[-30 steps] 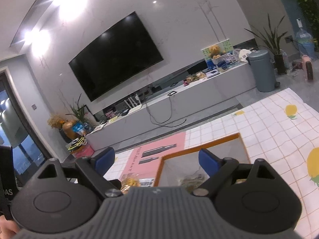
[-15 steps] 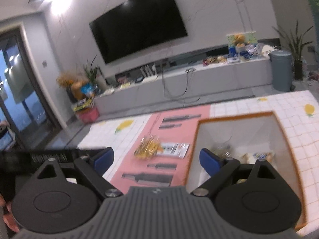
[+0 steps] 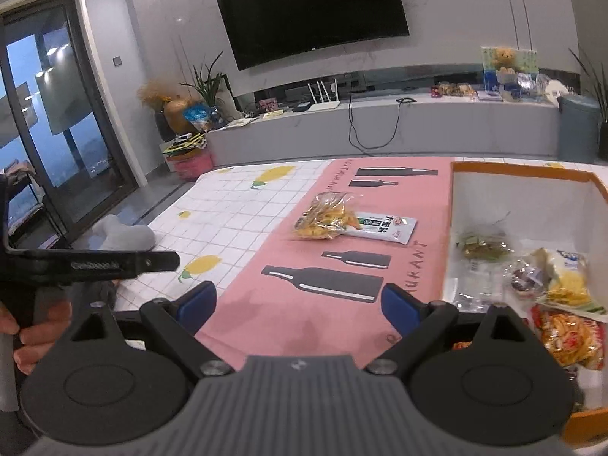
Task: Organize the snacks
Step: 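Move both tools back toward the remaining snacks on the pink runner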
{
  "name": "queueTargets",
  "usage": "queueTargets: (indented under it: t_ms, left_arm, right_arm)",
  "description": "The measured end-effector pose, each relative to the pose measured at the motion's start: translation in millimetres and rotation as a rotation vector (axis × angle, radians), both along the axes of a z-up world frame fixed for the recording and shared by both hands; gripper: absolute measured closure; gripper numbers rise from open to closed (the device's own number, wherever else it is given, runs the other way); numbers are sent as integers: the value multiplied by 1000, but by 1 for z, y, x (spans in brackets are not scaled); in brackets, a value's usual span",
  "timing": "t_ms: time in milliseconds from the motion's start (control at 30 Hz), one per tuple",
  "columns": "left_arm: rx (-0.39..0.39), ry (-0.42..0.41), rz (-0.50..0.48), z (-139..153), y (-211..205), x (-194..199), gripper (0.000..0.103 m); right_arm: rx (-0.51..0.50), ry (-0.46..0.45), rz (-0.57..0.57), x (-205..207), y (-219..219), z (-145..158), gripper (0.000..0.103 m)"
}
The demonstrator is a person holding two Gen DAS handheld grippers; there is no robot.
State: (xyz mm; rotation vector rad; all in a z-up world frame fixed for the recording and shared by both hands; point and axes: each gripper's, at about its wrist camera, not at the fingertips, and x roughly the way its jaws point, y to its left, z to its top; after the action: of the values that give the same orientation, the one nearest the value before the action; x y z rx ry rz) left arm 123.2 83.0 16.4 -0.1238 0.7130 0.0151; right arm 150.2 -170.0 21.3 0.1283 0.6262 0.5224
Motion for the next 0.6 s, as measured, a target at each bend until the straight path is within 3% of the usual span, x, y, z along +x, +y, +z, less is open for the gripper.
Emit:
queueTargets:
  t_ms: [100, 200, 267, 600]
  left_arm:
    - [-24, 17, -7, -18, 8, 4, 28]
    - [28, 2, -31, -35, 13, 6, 28]
    - [58, -3, -42, -45, 16, 9, 28]
    - [6, -31, -12, -91, 56, 35, 28]
  right_arm:
    - [55, 4, -6, -2, 7, -12, 12]
    - [97, 10, -37, -4, 18, -21, 11]
    - [70, -13, -51, -5, 31, -27, 11]
    - [-146, -153, -154, 7, 82, -81, 5]
